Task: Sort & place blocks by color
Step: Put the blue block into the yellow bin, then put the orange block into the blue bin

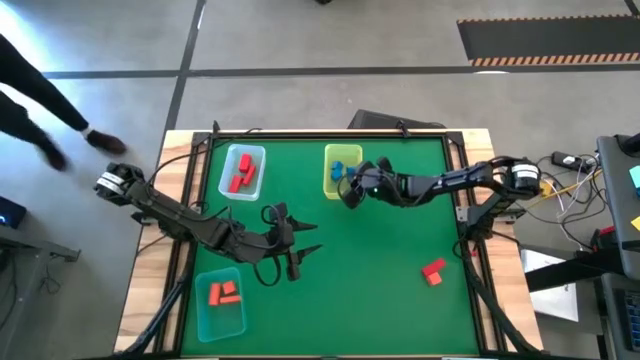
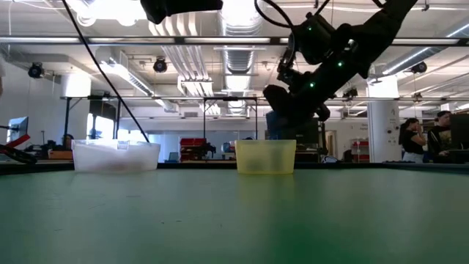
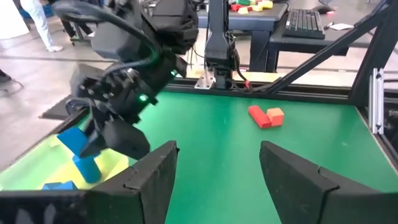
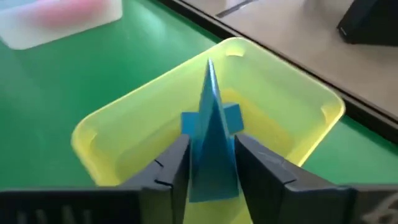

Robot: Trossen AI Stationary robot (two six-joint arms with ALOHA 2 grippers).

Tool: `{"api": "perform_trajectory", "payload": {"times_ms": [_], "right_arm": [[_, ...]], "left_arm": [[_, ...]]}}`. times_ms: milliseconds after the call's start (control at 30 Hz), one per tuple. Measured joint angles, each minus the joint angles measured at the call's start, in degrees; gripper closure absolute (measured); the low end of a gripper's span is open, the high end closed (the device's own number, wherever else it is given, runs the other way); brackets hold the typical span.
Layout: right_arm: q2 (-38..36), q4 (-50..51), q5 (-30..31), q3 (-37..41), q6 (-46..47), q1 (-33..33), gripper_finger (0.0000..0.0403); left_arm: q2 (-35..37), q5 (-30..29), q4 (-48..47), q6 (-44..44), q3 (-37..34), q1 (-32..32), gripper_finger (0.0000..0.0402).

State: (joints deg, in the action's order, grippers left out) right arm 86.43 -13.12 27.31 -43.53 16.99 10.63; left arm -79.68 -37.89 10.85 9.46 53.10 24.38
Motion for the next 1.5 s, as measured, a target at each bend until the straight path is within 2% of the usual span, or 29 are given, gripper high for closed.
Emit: {"api": "perform_trajectory", "payload": {"times_ms": [200,400,500,633,800,867,967,1067,1133,1333,1500], "right_arm": [[0.0,0.4,-0.8,0.0,0.3,0.5,0.0241],[-1.2,1.3,-2.0,-0.3,1.2,-1.4,0.0216],[-3.6,3.9,-8.5,-0.9,3.1,-2.7,0.0213],[-8.5,11.1,-21.6,-2.8,8.3,-5.6,0.0216],[-14.3,21.8,-36.3,-4.7,21.2,-13.1,0.0224],[-15.3,24.7,-39.7,-4.8,27.3,-18.2,0.0227],[-15.7,33.3,-40.2,-4.8,39.1,-26.1,0.0227],[-15.4,45.6,-40.2,-4.8,55.8,-32.8,0.0218],[-15.5,53.2,-41.9,-4.7,63.4,-36.5,0.021],[-16.0,65.7,-44.3,-4.7,76.0,-43.2,0.0181],[-14.7,71.4,-42.8,-4.7,77.9,-44.8,0.016]], "left_arm": [[0.0,0.0,-2.2,2.6,-0.1,0.0,0.0189],[0.0,0.0,-2.9,4.0,-0.9,0.0,0.0189],[0.0,0.0,-2.9,5.3,-2.1,0.0,0.0189],[0.0,0.0,-2.9,7.2,-4.1,0.0,0.0189],[0.0,0.0,-2.9,8.2,-5.5,0.0,0.0189],[0.0,0.0,-2.9,8.2,-5.9,0.0,0.0189],[0.0,0.0,-2.9,8.2,-6.4,0.0,0.0189],[0.0,0.0,-2.9,8.0,-6.9,0.0,0.0189],[0.0,0.0,-2.8,7.3,-6.9,0.0,0.0189],[0.0,0.0,-2.8,6.2,-6.9,0.0,0.0189],[0.0,0.0,-2.8,6.2,-7.1,0.0,0.0189]]}}
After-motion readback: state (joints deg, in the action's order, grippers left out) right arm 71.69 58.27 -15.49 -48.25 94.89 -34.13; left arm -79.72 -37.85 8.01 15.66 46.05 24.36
